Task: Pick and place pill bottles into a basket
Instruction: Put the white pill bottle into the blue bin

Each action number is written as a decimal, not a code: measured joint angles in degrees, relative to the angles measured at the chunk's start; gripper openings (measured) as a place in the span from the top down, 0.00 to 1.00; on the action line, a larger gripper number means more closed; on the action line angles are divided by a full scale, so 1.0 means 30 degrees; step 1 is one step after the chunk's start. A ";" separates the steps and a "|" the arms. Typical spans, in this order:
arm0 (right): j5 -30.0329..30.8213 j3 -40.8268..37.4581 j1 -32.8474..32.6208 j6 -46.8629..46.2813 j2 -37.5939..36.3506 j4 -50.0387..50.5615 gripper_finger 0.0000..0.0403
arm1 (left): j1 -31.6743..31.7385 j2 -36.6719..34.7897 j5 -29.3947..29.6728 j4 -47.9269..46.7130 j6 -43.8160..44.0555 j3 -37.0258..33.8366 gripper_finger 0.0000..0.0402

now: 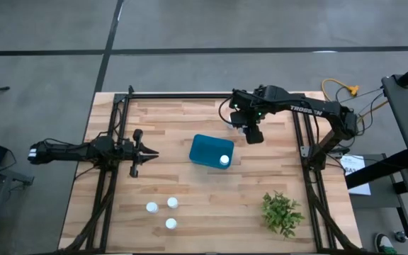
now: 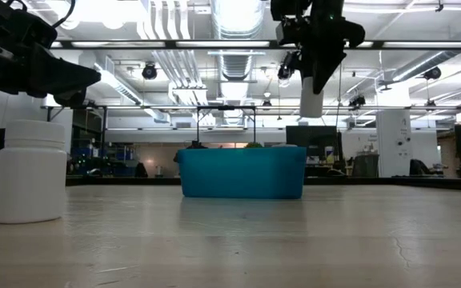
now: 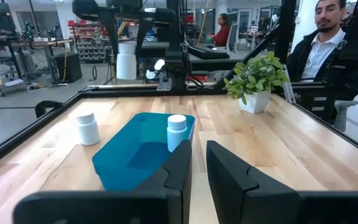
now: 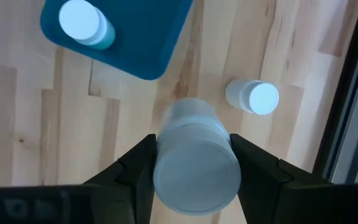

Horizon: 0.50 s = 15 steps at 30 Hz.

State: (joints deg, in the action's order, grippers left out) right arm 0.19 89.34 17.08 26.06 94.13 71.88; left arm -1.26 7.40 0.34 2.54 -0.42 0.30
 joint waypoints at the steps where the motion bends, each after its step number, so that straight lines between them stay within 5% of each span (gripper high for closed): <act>1: 0.0000 0.0007 -0.0081 0.0000 0.0000 0.0007 0.61 | 0.0000 0.0014 -0.0007 -0.0010 0.0003 0.0000 0.92; 15: -0.0004 0.0006 -0.0859 -0.0213 0.0000 -0.0173 0.61 | -0.0001 -0.0009 0.0000 0.0002 -0.0002 0.0000 0.92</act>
State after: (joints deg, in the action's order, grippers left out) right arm 0.17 89.36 14.50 25.43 94.13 71.36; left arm -1.26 7.37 0.34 2.54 -0.42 0.30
